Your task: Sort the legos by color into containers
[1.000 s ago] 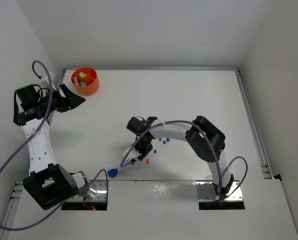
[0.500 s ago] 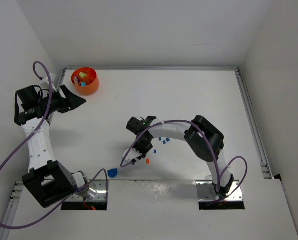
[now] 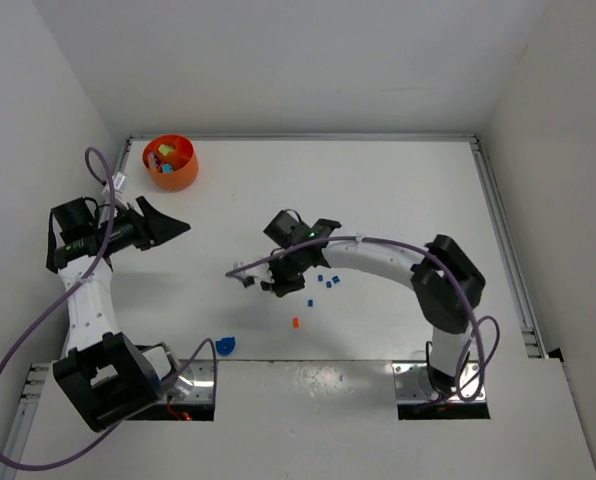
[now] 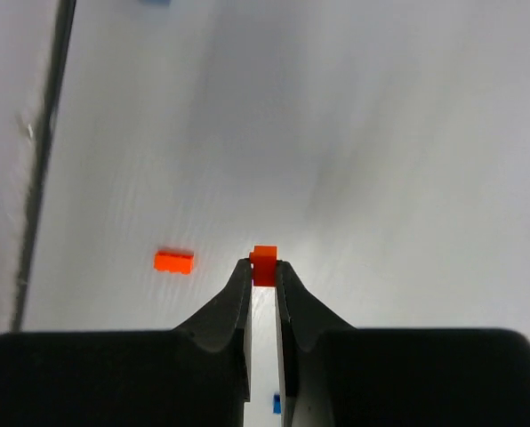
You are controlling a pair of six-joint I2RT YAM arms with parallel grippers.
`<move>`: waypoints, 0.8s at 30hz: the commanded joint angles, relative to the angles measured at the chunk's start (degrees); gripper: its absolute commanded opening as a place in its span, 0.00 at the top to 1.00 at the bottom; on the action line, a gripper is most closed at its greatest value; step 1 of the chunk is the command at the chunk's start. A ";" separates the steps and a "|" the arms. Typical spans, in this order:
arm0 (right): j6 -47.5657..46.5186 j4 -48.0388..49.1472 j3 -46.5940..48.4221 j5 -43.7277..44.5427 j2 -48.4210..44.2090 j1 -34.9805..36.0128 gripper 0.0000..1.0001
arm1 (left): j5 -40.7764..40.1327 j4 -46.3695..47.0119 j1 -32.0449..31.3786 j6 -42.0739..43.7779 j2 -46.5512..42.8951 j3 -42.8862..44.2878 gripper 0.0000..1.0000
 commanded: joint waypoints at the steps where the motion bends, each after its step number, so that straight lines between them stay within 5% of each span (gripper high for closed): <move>1: 19.51 9.25 1.29 -2.04 -8.61 -1.52 1.00 | 9.40 0.86 0.76 0.97 -0.58 -2.22 0.30; 6: 30.07 13.04 7.09 -0.01 -10.12 -3.46 1.00 | 12.22 0.86 -2.30 -1.22 -3.81 -5.90 0.30; 12: 34.65 15.42 12.45 -0.54 -7.22 -3.99 1.00 | 12.83 11.05 -6.70 -13.78 -11.90 -11.89 0.30; 24: 32.81 13.05 19.75 -9.31 -3.00 -2.93 1.00 | 11.52 11.58 -12.24 -20.30 -3.05 -8.64 0.36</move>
